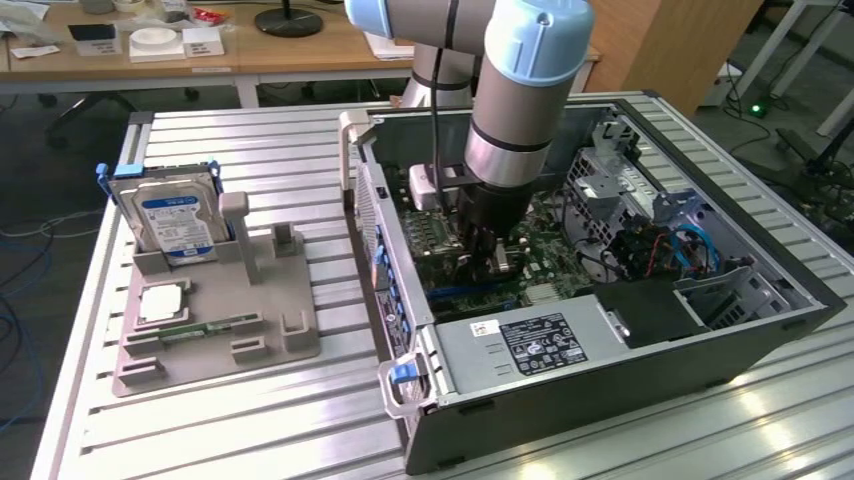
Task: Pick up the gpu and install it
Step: 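Insert the gpu into the slot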
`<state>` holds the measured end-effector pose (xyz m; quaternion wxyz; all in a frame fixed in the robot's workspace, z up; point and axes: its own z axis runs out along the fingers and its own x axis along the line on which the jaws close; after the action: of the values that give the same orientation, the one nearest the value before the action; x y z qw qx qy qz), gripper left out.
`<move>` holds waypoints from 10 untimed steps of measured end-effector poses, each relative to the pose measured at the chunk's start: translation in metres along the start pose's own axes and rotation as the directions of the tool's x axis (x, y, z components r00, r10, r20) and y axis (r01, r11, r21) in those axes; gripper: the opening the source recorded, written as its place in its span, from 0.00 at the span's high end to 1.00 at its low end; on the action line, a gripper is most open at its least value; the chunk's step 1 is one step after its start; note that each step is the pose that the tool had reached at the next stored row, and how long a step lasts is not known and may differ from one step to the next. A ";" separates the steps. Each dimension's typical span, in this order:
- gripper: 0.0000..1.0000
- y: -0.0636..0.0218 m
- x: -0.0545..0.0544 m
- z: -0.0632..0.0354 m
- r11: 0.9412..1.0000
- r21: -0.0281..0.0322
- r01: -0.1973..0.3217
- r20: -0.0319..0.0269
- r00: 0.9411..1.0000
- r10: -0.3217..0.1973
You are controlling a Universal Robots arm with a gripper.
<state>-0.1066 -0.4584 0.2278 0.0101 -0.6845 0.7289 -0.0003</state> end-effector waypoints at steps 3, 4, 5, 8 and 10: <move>0.72 0.0000 0.000 0.0001 1.000 0.000 0.000 0.000 1.000 0.000; 0.72 -0.0001 0.000 0.0002 1.000 0.000 0.000 0.000 1.000 0.000; 0.72 -0.0001 0.000 0.0004 1.000 0.000 0.000 0.000 1.000 0.000; 0.72 -0.0001 -0.001 0.0006 1.000 0.000 0.000 0.000 1.000 0.000; 0.72 -0.0001 -0.001 0.0007 1.000 0.000 0.000 0.000 1.000 0.000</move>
<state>-0.1064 -0.4578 0.2271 0.0101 -0.6846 0.7289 -0.0003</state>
